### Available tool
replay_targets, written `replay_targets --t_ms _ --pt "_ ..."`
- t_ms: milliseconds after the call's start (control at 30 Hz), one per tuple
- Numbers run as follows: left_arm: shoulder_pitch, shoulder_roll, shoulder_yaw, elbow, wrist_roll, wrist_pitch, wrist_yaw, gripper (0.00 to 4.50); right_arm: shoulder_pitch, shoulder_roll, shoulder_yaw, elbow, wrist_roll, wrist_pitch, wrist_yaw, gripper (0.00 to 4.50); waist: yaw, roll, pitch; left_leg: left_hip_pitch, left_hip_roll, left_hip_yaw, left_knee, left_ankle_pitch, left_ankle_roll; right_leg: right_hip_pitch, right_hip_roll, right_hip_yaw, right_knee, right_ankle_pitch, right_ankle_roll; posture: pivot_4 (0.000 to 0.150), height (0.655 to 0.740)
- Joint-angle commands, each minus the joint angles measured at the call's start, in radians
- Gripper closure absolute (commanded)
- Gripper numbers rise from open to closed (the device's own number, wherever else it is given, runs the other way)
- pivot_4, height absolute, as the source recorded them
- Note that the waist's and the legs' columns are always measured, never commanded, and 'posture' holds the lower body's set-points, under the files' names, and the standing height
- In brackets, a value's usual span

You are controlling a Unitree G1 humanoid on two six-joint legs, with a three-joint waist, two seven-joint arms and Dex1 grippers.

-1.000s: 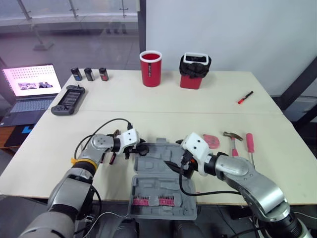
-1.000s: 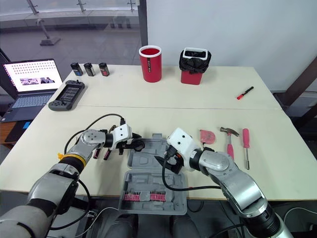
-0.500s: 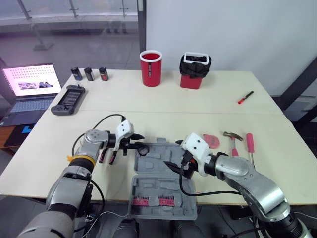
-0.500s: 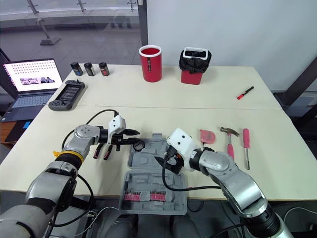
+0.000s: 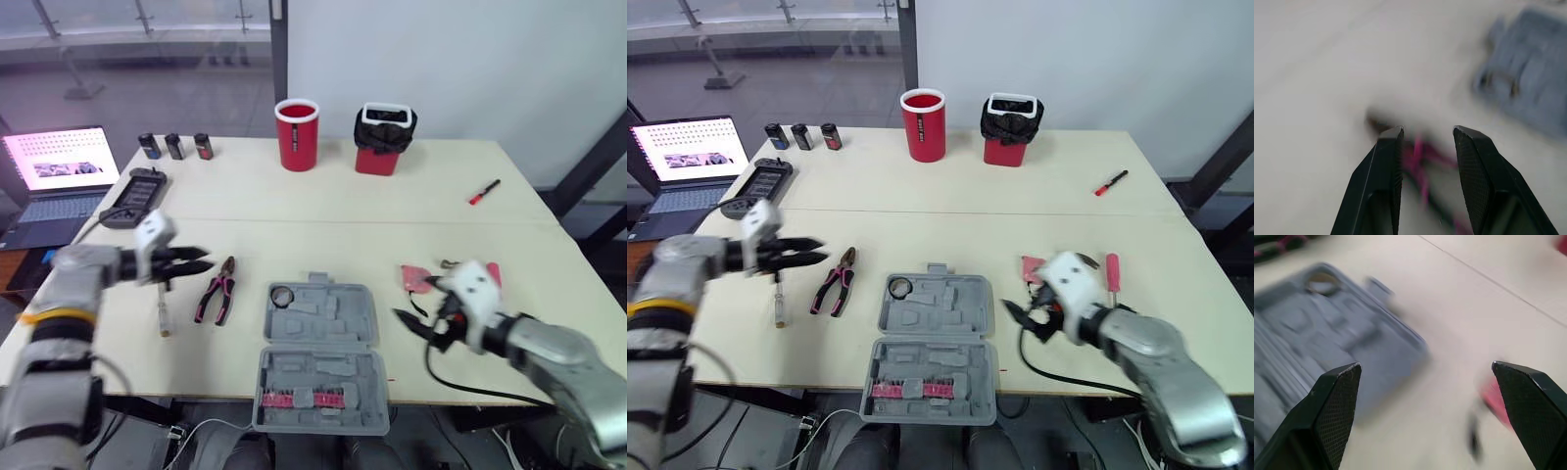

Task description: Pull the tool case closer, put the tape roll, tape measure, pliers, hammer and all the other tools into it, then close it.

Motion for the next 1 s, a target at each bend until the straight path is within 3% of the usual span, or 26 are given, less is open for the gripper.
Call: replay_targets --t_ms 33,167,200,400,667,867,1000 --pt "0.166 0.106 0.097 -0.017 -0.006 -0.069 0.041 2.04 0.077 -0.034 -0.16 0.042 -0.019 -0.094 0.045 0.0 0.002 0.001 0.001 0.0 0.0 0.0 0.0 0.0 0.0 0.0 0.0 0.0 0.0 0.0 0.0 0.15 0.7387" --pt "0.356 0.152 0.25 0.015 -0.067 -0.098 0.112 0.15 0.168 -0.044 -0.274 0.059 -0.014 -0.132 0.088 0.0 0.015 0.003 0.001 0.002 0.003 0.003 0.001 0.0 0.0 0.003 -0.001 0.0 0.0 -0.003 -0.009 0.15 0.7387" --pt "0.403 0.157 0.295 0.029 -0.081 -0.113 0.138 0.03 0.2 -0.047 -0.312 0.066 -0.012 -0.143 0.109 0.0 0.017 0.002 0.0 0.003 0.006 0.006 0.001 0.0 0.0 0.003 -0.004 0.0 0.0 -0.004 -0.008 0.15 0.7387" --pt "0.584 0.15 0.409 0.021 -0.106 -0.168 0.18 0.03 0.285 -0.052 -0.4 0.148 -0.002 -0.228 0.19 0.0 0.022 0.002 0.0 0.001 0.014 0.021 0.0 0.0 0.0 0.004 -0.01 -0.003 -0.003 -0.006 -0.01 0.15 0.7387" --pt "0.634 0.12 0.429 -0.056 -0.142 -0.152 0.195 0.03 0.255 -0.069 -0.372 0.179 0.006 -0.244 0.206 0.0 0.018 0.001 0.0 0.001 0.021 0.037 0.001 0.0 0.0 0.002 -0.011 -0.001 -0.003 -0.006 -0.01 0.15 0.7387" --pt "0.644 0.076 0.393 -0.175 -0.145 -0.109 0.192 0.03 0.267 -0.054 -0.338 0.057 0.041 -0.169 0.189 0.0 0.016 0.002 0.0 0.0 0.02 0.039 0.0 0.0 0.0 0.001 -0.009 -0.001 -0.003 -0.006 -0.009 0.15 0.7387" --pt "0.618 -0.001 0.343 -0.403 -0.188 -0.038 0.214 0.03 0.264 -0.024 -0.241 -0.116 0.104 -0.028 0.123 0.0 0.018 0.002 0.0 0.0 0.02 0.039 0.001 0.0 0.0 0.002 -0.01 -0.001 -0.003 -0.006 -0.009 0.15 0.7387"
